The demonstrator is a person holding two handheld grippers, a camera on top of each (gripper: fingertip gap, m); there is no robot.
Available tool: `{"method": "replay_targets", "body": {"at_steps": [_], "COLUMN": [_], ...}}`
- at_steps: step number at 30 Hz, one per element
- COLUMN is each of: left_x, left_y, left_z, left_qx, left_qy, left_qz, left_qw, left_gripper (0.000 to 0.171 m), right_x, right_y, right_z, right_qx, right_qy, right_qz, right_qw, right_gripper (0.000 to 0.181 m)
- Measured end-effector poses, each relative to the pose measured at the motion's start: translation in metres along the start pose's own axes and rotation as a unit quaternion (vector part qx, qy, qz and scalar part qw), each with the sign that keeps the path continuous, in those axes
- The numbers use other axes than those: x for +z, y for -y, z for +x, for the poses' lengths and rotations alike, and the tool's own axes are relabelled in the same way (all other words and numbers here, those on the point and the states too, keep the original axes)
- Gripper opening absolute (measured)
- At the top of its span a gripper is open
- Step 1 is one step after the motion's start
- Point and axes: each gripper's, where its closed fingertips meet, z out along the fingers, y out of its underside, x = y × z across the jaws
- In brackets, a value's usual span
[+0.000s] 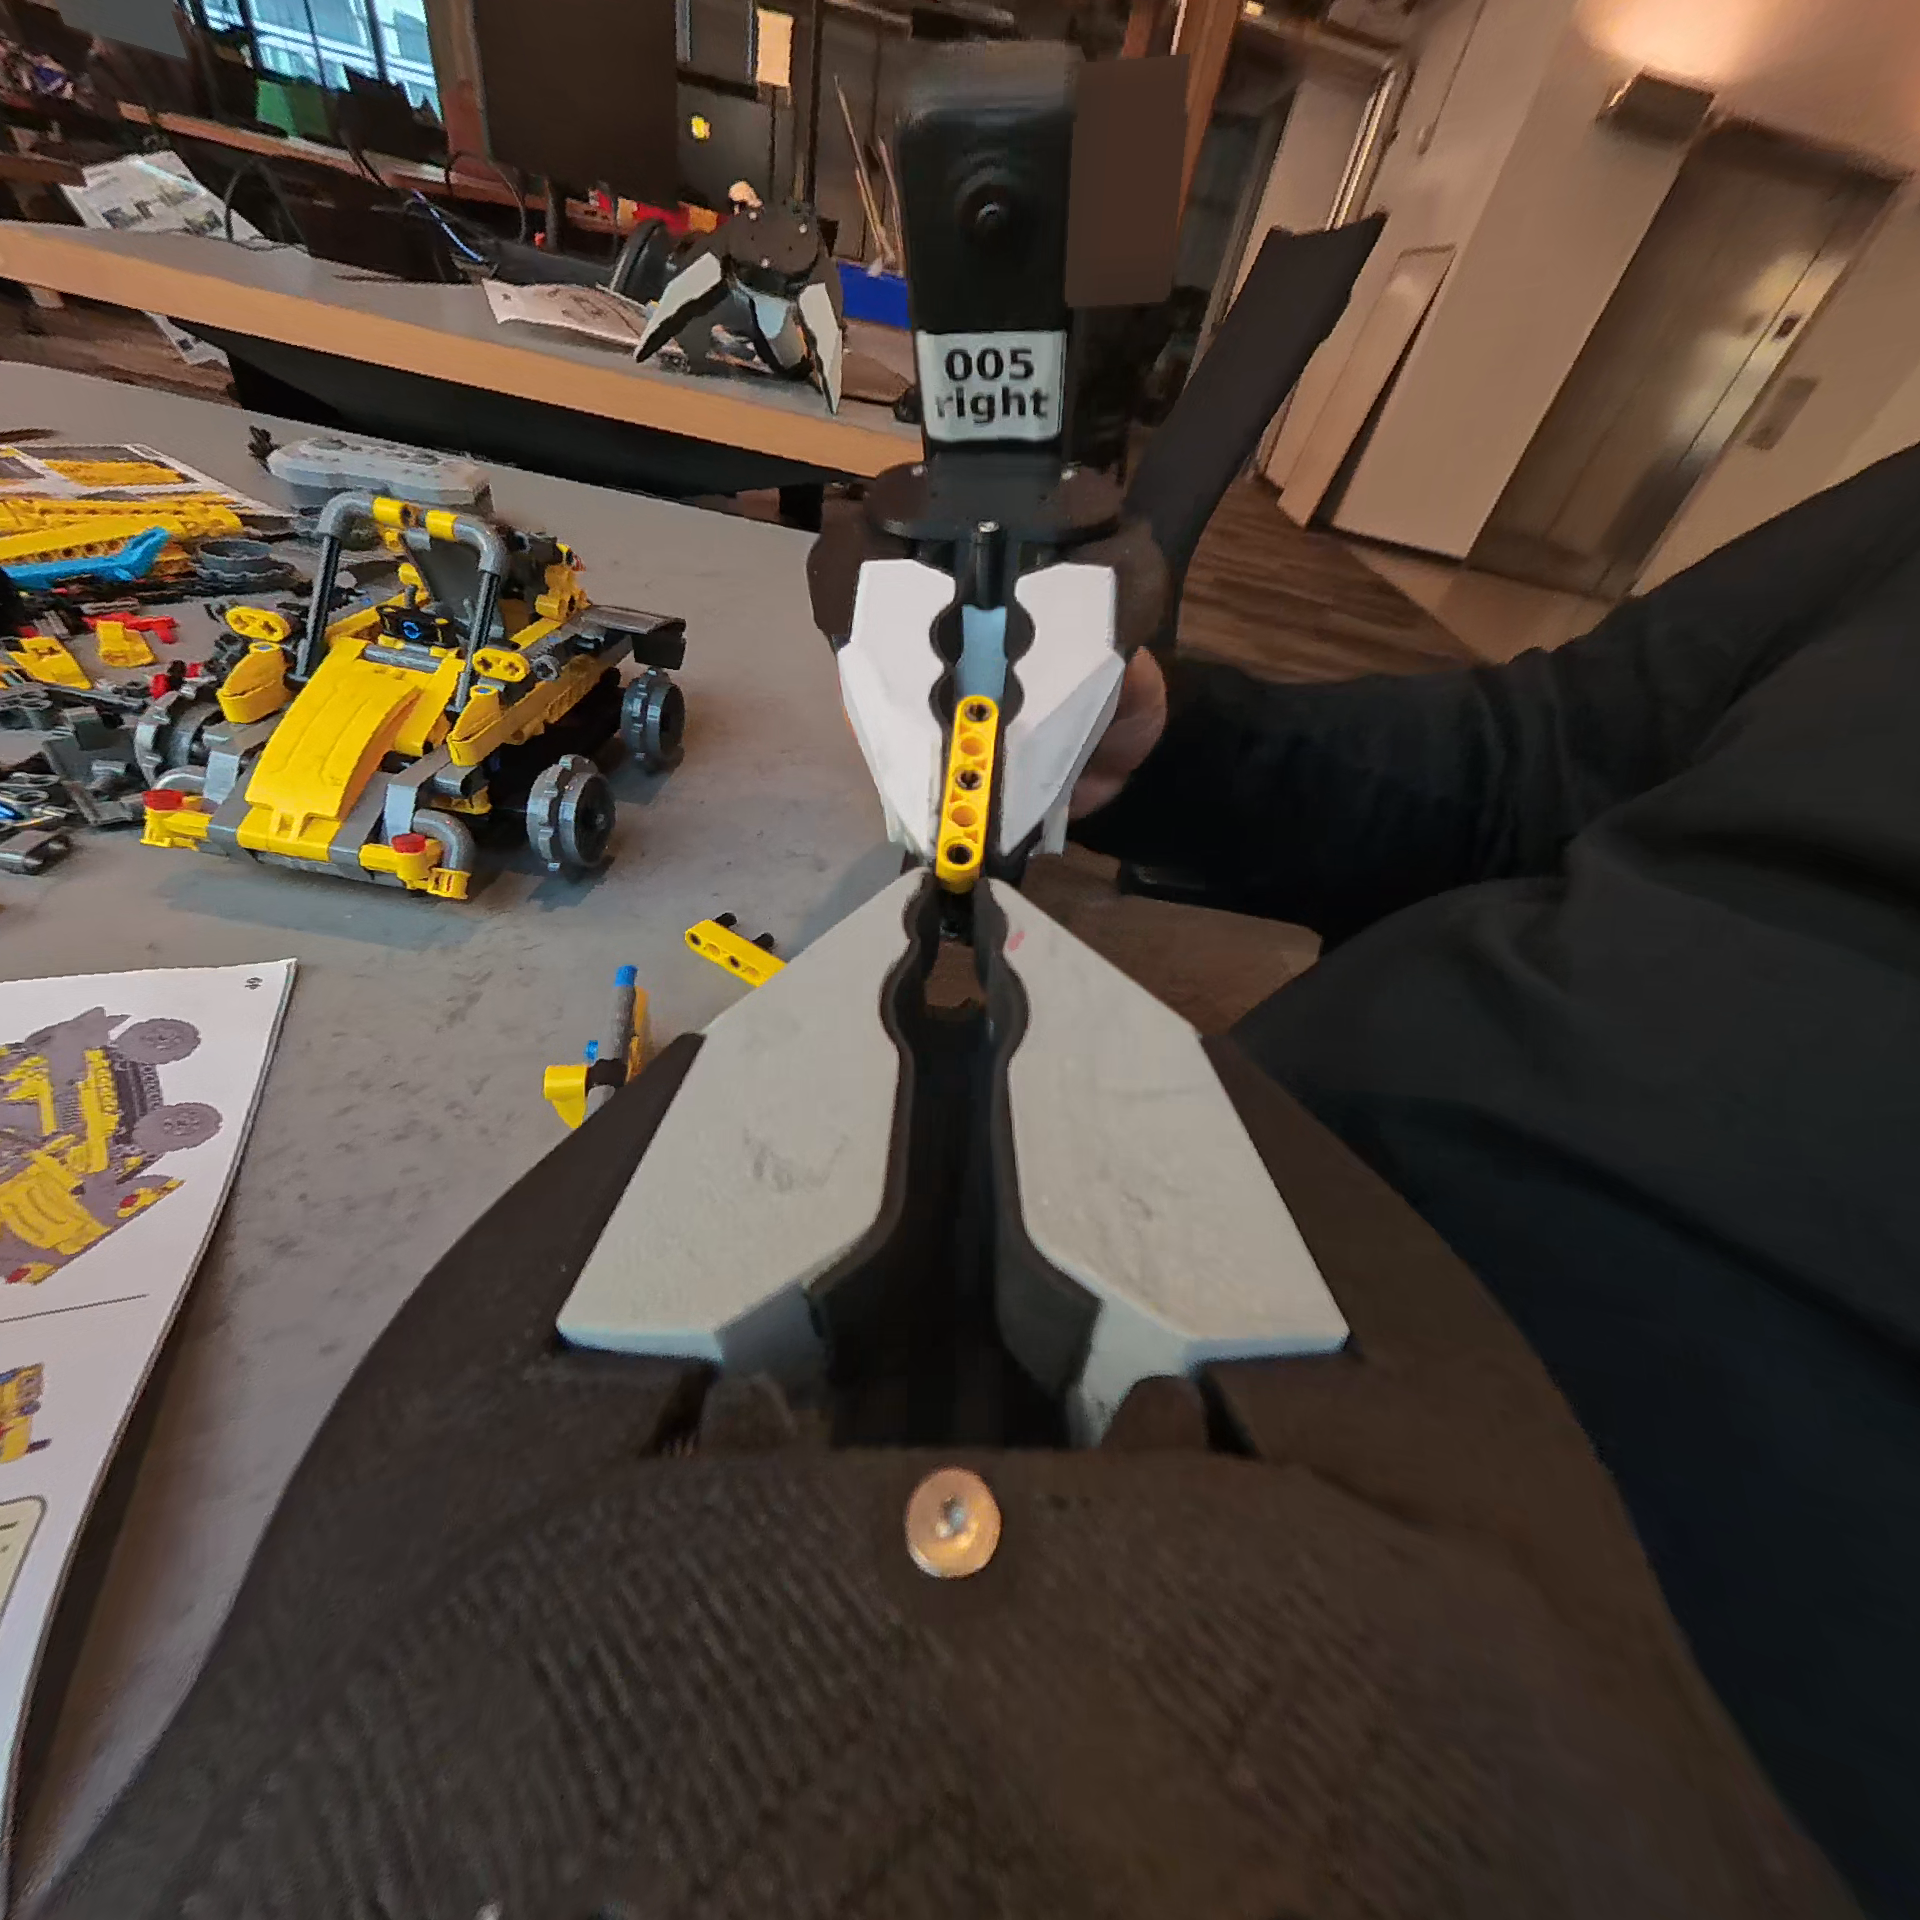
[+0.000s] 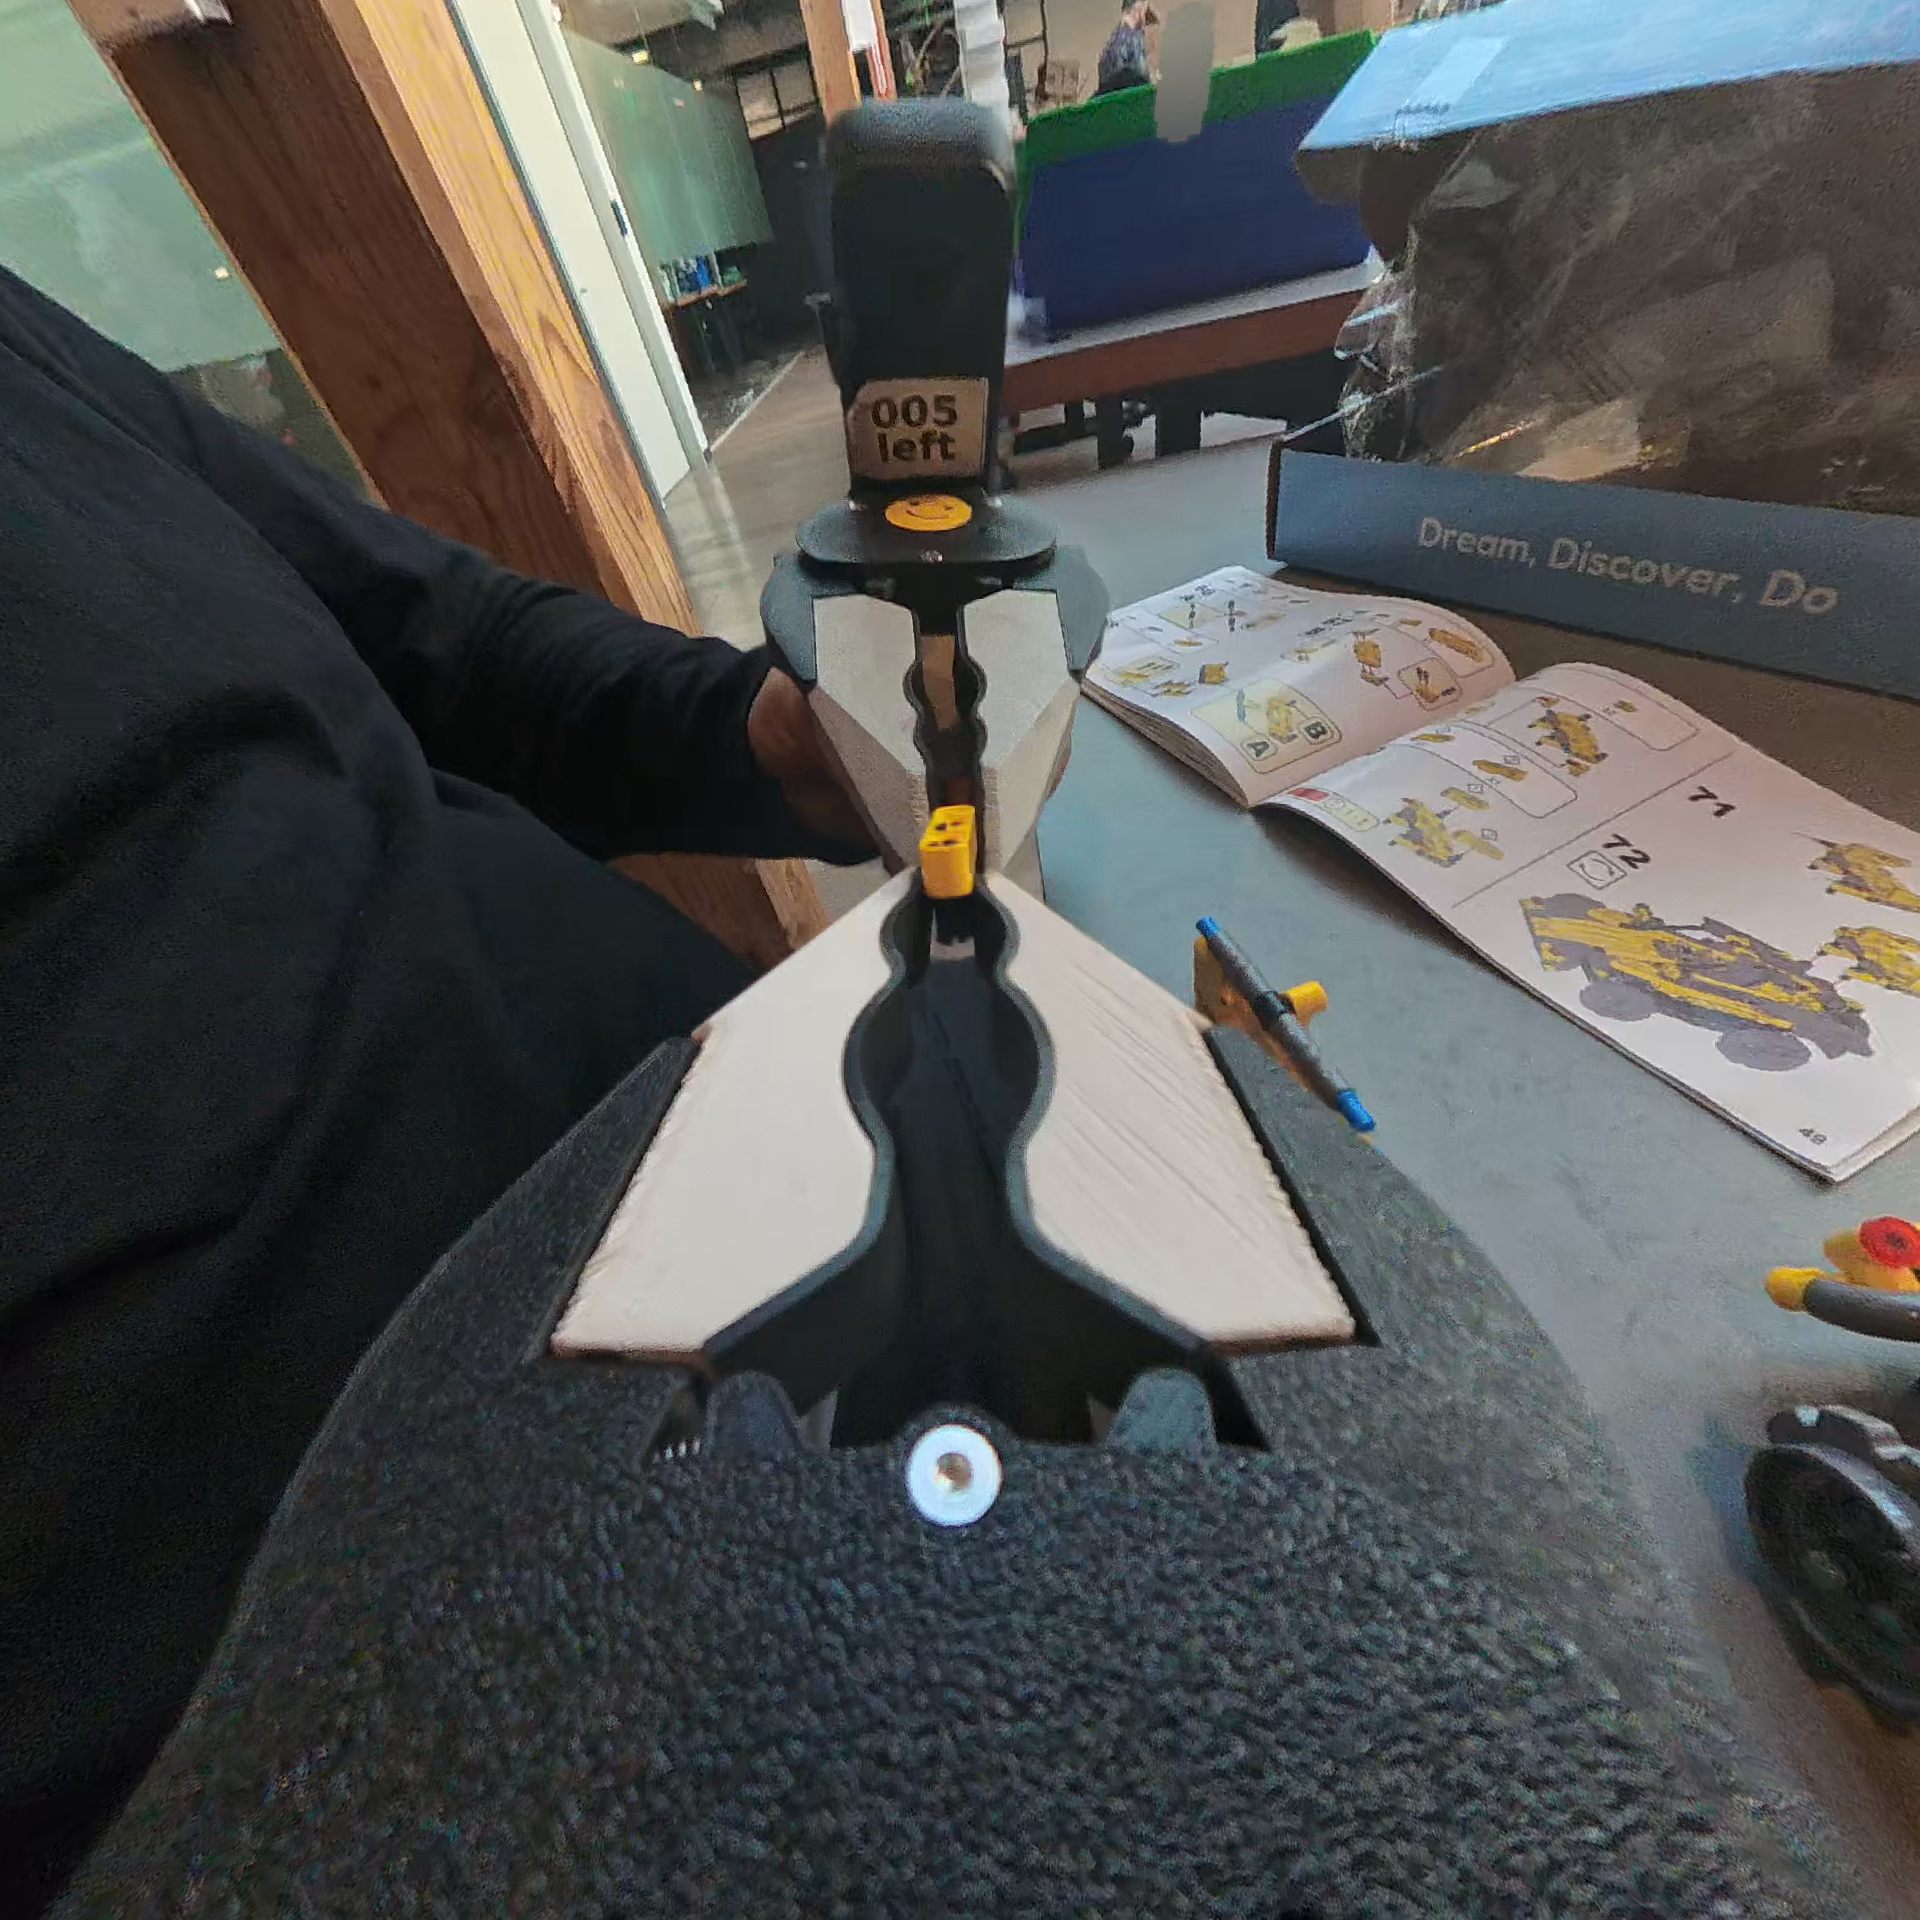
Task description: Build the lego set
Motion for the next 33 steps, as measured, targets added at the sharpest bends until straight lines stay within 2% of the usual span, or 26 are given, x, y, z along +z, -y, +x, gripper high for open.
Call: {"method": "replay_targets", "body": {"at_steps": [3, 7, 11, 19, 24, 27, 31, 33], "left_x": [0.001, 0.007, 0.031, 0.076, 0.085, 0.085, 0.084, 0.084], "left_y": [-0.005, -0.016, -0.021, -0.028, -0.032, -0.034, -0.035, -0.036], "left_z": [-0.004, -0.013, -0.012, 0.001, 0.001, -0.001, -0.002, -0.002], "left_qx": [0.018, 0.031, 0.066, 0.138, 0.170, 0.174, 0.171, 0.180], "left_qy": [0.020, 0.046, 0.049, 0.019, 0.018, 0.018, 0.019, 0.023], "left_qz": [-0.026, -0.076, -0.124, -0.167, -0.177, -0.177, -0.174, -0.178], "left_qw": [0.999, 0.996, 0.989, 0.976, 0.969, 0.969, 0.970, 0.967], "left_gripper": [0.003, 0.003, 0.003, 0.002, 0.002, 0.002, 0.002, 0.002], "right_x": [-0.007, -0.026, -0.041, -0.058, -0.069, -0.073, -0.075, -0.073], "right_y": [-0.002, -0.002, 0.005, -0.028, -0.041, -0.042, -0.048, -0.051], "right_z": [0.000, 0.010, 0.004, 0.002, 0.002, 0.002, 0.006, 0.007], "right_qx": [-0.007, -0.049, -0.059, -0.103, -0.111, -0.125, -0.128, -0.137], "right_qy": [-0.006, -0.063, -0.097, -0.143, -0.153, -0.158, -0.164, -0.167], "right_qz": [-0.030, -0.093, -0.147, -0.224, -0.251, -0.254, -0.273, -0.282], "right_qw": [1.000, 0.992, 0.983, 0.958, 0.949, 0.946, 0.939, 0.935], "right_gripper": [0.017, 0.024, 0.035, 0.022, 0.021, 0.009, 0.014, 0.010]}}
